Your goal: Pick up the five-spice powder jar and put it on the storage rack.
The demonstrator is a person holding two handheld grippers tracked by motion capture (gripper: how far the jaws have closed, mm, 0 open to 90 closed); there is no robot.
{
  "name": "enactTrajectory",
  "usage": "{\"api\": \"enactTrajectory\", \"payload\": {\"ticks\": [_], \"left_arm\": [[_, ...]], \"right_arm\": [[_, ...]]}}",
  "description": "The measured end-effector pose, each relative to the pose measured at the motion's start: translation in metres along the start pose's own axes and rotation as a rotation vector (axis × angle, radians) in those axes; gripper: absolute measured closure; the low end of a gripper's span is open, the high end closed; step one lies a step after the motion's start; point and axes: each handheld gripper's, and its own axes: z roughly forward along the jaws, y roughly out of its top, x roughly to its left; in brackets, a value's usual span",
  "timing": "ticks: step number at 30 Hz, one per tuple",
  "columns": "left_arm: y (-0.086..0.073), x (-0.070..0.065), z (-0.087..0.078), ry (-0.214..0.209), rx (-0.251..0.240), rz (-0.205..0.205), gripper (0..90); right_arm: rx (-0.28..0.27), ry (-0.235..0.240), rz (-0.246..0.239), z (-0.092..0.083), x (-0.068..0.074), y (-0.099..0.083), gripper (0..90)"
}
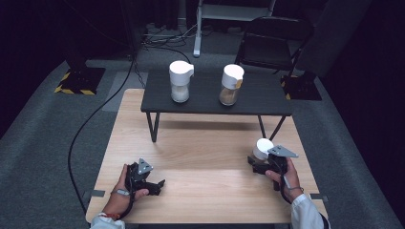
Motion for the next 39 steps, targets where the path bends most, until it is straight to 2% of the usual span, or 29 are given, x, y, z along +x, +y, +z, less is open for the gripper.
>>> {"api": "enactTrajectory", "payload": {"ticks": [6, 9, 13, 28, 39], "left_arm": [[0.0, 0.0, 0.0, -0.001, -0.002, 0.0, 0.0], [0.0, 0.0, 0.0, -0.002, -0.001, 0.0, 0.0], [0.0, 0.0, 0.0, -0.002, -0.001, 0.0, 0.0], [0.0, 0.0, 0.0, -0.003, -0.001, 0.0, 0.1], [0.0, 0.0, 0.0, -0.003, -0.001, 0.001, 0.0]], "right_arm": [[-0.046, -0.023, 0.025, 0.0, 0.004, -0.007, 23.6], [-0.067, -0.015, 0.024, -0.001, 0.005, -0.008, 28.5], [-0.072, -0.031, 0.012, -0.002, 0.009, -0.009, 29.1], [-0.088, -0.034, 0.007, -0.007, 0.009, -0.011, 29.5], [-0.089, -0.035, -0.021, -0.018, 0.013, -0.004, 29.6]]}}
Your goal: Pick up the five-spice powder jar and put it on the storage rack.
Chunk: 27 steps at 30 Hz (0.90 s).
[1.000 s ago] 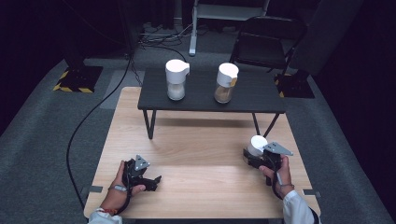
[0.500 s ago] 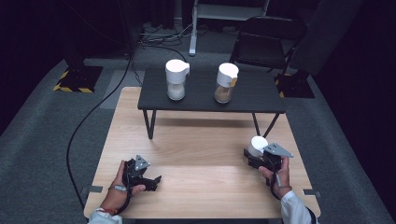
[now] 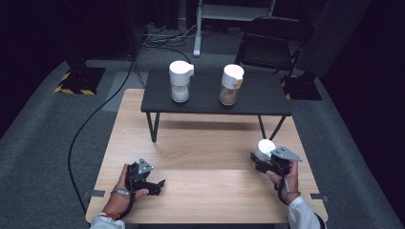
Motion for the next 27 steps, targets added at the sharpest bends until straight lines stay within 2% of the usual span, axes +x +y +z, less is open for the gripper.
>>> {"api": "enactTrajectory", "payload": {"ticks": [8, 16, 27], "left_arm": [[0.0, 0.0, 0.0, 0.0, 0.0, 0.0, 0.0], [0.0, 0.0, 0.0, 0.0, 0.0, 0.0, 0.0], [0.0, 0.0, 0.0, 0.0, 0.0, 0.0, 0.1]], "right_arm": [[0.002, -0.003, 0.005, -0.01, 0.002, 0.006, 29.6], [0.02, -0.011, -0.021, -0.017, 0.007, 0.014, 29.6], [0.009, -0.011, -0.045, -0.032, 0.009, 0.028, 29.6]]}}
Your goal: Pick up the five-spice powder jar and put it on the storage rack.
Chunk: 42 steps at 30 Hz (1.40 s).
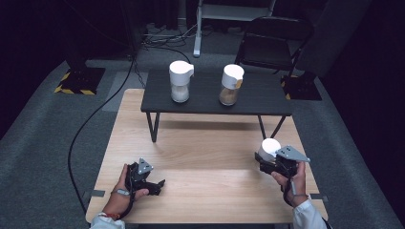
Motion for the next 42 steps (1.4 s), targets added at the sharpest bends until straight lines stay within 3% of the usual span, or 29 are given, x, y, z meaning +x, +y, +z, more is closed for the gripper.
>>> {"api": "enactTrajectory", "payload": {"ticks": [10, 27, 42], "left_arm": [[0.0, 0.0, 0.0, 0.0, 0.0, 0.0, 0.0], [0.0, 0.0, 0.0, 0.0, 0.0, 0.0, 0.0], [0.0, 0.0, 0.0, 0.0, 0.0, 0.0, 0.0]], "right_arm": [[-0.034, 0.005, -0.008, -0.014, 0.002, 0.016, 29.6], [-0.044, -0.033, -0.034, -0.041, 0.007, 0.07, 29.6], [-0.061, -0.037, -0.038, -0.052, 0.003, 0.11, 29.6]]}}
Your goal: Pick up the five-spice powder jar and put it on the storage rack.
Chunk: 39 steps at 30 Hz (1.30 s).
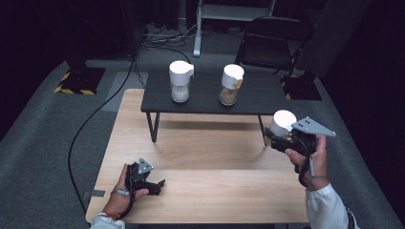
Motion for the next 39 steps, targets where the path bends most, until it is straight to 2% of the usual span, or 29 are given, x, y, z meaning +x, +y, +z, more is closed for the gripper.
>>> {"api": "enactTrajectory", "payload": {"ticks": [12, 22, 39], "left_arm": [[0.0, 0.0, 0.0, 0.0, 0.001, 0.0, 0.0], [0.0, 0.0, 0.0, 0.0, 0.001, 0.0, 0.0], [0.0, 0.0, 0.0, 0.0, 0.001, 0.001, 0.1]], "right_arm": [[-0.011, -0.01, -0.011, 0.006, -0.003, 0.026, 29.6], [-0.042, -0.012, -0.003, 0.016, -0.004, 0.047, 29.6], [-0.065, -0.027, 0.012, 0.035, -0.008, 0.067, 29.6]]}}
